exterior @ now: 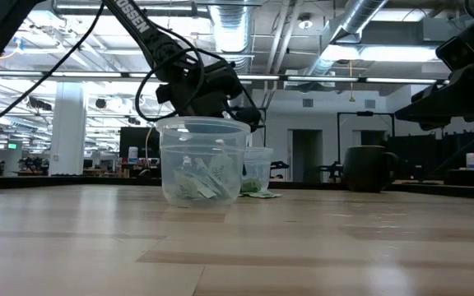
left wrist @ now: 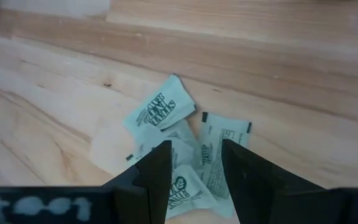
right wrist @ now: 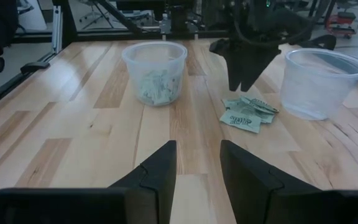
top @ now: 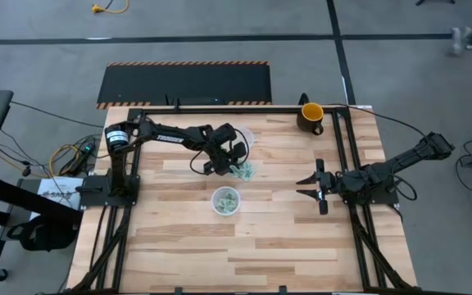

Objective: Pick and place items into bin
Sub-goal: Put the top left stevia packet into the top bin

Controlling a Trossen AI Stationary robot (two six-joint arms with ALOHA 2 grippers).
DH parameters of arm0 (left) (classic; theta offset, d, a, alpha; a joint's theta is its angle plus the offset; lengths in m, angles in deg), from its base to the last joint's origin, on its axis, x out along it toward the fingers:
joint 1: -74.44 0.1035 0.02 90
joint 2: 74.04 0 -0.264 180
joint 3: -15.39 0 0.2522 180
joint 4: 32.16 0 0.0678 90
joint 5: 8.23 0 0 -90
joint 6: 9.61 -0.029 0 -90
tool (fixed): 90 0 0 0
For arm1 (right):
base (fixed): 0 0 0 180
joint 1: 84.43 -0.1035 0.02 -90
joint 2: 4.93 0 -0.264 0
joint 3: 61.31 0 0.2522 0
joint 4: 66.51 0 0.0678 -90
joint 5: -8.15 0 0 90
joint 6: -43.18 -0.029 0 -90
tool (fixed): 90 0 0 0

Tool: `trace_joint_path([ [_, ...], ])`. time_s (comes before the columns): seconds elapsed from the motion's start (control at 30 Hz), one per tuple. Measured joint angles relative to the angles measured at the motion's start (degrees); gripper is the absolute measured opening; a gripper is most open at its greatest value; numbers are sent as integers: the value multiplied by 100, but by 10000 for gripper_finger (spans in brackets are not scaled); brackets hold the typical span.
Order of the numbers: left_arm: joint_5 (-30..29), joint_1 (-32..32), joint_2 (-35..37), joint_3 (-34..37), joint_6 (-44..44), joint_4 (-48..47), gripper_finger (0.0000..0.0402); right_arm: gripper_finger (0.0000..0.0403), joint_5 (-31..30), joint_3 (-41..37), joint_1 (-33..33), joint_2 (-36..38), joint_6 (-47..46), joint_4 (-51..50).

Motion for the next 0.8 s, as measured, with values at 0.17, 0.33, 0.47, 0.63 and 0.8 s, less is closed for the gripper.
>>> trace_joint_path([
  [0.17, 69, 0, 0, 0, -24, -22, 131, 118, 0, 0, 0, 0, 0, -6],
  [0.33, 99, 0, -57, 0, -24, 38, 131, 118, 0, 0, 0, 0, 1, -2],
  [0.47, 98, 24, -127, 1, -43, 77, 131, 118, 0, 0, -1, 0, 0, -2],
  [0.63, 95, 35, -191, -44, -59, 114, 131, 118, 0, 0, -1, 0, 0, -4],
  [0.8, 114, 96, -197, -44, -47, 82, 131, 118, 0, 0, 0, 0, 1, -4],
])
